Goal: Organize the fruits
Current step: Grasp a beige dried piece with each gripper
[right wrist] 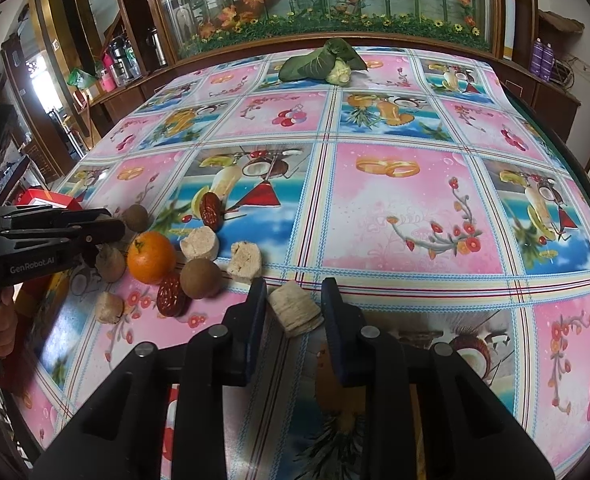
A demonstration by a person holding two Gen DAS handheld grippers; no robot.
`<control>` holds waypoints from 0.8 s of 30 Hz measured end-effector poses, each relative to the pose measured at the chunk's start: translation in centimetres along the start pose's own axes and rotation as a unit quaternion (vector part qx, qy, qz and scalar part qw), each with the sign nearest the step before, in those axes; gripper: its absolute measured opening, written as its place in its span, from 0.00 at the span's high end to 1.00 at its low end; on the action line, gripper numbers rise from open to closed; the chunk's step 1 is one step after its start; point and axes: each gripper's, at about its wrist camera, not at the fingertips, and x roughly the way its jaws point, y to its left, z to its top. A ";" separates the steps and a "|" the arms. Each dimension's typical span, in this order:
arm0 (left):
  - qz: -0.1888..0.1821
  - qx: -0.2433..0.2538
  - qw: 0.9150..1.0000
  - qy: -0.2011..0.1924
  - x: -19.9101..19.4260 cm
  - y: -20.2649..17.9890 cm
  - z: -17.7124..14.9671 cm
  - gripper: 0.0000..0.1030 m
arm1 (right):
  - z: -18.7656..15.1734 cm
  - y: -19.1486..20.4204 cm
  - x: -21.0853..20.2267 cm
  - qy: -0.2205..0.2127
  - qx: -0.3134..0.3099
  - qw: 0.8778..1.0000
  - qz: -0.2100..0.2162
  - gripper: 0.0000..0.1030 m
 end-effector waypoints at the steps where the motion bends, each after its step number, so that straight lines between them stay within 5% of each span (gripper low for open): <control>1: 0.004 -0.001 1.000 -0.004 -0.3 0.0 0.0 0.73 | 0.0 0.0 -0.1 -0.004 0.000 1.000 0.000 0.71; 13: 0.085 -0.020 0.991 -0.097 -6.4 0.7 -0.6 0.73 | 0.4 -0.3 -2.8 -0.087 0.008 0.996 -0.011 0.71; 24: 0.152 -0.048 0.976 -0.148 -11.7 3.5 -4.1 0.73 | 0.2 1.6 -3.3 -0.102 0.042 0.994 0.010 0.71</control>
